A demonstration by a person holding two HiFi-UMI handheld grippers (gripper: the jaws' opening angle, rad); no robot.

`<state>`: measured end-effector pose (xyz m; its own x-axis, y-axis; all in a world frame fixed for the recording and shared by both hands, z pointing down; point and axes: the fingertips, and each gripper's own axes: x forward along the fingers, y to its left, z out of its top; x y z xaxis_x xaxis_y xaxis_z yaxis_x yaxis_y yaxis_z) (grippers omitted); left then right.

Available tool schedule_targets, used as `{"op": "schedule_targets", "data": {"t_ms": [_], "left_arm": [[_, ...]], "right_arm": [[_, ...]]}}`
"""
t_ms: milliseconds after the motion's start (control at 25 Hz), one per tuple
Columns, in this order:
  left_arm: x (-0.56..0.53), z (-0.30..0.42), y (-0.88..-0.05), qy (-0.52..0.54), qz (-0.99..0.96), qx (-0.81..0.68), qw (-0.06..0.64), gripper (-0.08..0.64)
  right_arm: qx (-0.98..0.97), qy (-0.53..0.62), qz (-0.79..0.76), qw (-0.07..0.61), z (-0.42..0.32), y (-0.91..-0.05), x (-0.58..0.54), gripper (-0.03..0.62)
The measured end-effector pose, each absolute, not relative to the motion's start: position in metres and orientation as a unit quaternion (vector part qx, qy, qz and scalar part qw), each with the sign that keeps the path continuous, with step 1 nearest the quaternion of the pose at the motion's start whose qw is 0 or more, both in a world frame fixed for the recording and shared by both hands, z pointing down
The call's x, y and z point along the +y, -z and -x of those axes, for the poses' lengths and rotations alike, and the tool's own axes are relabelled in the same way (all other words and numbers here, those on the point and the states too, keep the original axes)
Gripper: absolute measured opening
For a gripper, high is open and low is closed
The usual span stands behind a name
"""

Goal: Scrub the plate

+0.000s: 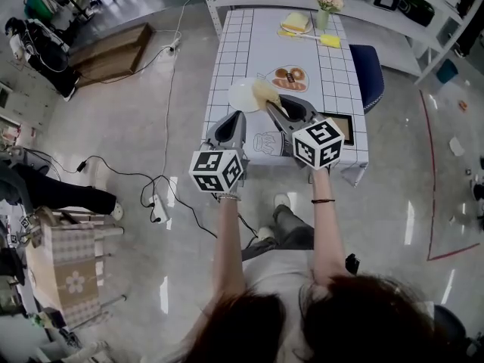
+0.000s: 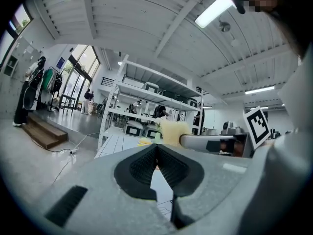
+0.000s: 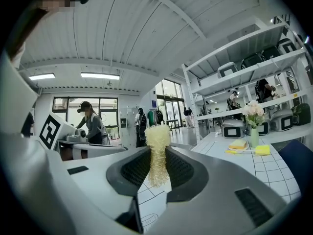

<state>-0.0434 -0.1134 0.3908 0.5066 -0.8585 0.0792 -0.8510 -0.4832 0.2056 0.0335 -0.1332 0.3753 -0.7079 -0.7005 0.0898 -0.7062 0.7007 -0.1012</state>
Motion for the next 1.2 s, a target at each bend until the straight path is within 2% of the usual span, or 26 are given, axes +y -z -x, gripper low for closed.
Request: {"op": "schedule_targets", "data": {"t_ms": [1200], "left_arm": [[-0.187,0.051,-0.421,0.007,-0.819,-0.551,0.159,0.011]], "right_arm": [[-0.94,-0.117,-0.308,0.083,-0.027,-0.409,-0.223,0.078]]}}
